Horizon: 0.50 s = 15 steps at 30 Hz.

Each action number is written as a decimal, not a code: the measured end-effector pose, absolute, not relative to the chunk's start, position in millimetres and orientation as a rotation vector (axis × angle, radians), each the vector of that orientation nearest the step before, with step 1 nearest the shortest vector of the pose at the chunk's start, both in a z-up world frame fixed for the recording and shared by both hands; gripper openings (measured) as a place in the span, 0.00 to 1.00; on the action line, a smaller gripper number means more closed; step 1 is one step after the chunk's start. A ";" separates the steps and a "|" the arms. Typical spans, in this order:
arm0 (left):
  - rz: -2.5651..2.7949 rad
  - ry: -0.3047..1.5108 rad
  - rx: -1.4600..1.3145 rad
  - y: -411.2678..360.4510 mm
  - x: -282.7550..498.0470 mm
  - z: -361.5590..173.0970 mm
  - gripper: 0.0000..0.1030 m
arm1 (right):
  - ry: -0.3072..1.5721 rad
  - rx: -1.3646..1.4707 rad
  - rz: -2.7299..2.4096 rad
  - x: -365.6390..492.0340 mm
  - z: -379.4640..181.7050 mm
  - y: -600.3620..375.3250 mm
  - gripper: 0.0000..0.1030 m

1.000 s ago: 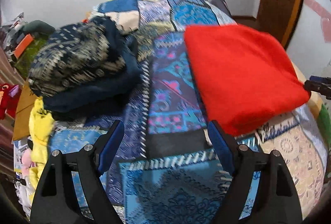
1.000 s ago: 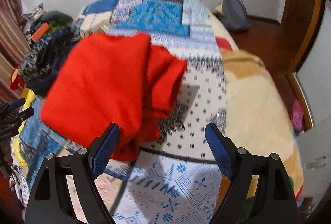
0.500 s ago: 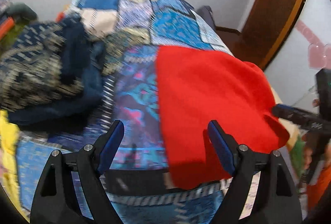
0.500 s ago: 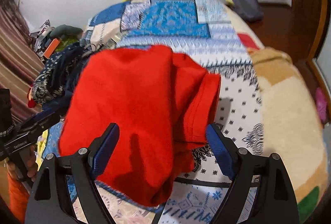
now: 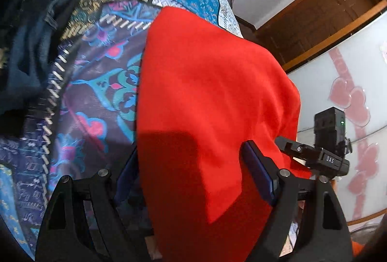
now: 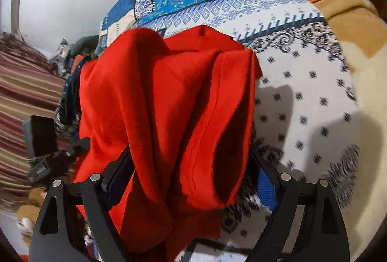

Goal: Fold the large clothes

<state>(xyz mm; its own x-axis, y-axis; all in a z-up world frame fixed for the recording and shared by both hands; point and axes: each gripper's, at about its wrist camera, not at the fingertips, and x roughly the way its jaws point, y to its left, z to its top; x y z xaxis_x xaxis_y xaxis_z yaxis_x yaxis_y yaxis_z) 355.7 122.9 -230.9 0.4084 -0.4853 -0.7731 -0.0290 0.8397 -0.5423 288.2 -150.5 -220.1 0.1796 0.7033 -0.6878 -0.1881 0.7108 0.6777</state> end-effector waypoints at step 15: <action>-0.387 1.142 -0.735 131.6 351.7 -247.8 0.64 | 1.236 0.597 0.782 286.0 -211.6 -146.0 0.46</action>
<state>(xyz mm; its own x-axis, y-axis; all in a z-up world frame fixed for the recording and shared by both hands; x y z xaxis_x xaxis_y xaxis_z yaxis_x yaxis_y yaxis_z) 351.7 131.6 -247.8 0.3863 -0.6251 -0.6782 -0.0835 0.7086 -0.7007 286.0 -146.0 -211.6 0.1353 0.7934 -0.5935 -0.1967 0.6086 0.7687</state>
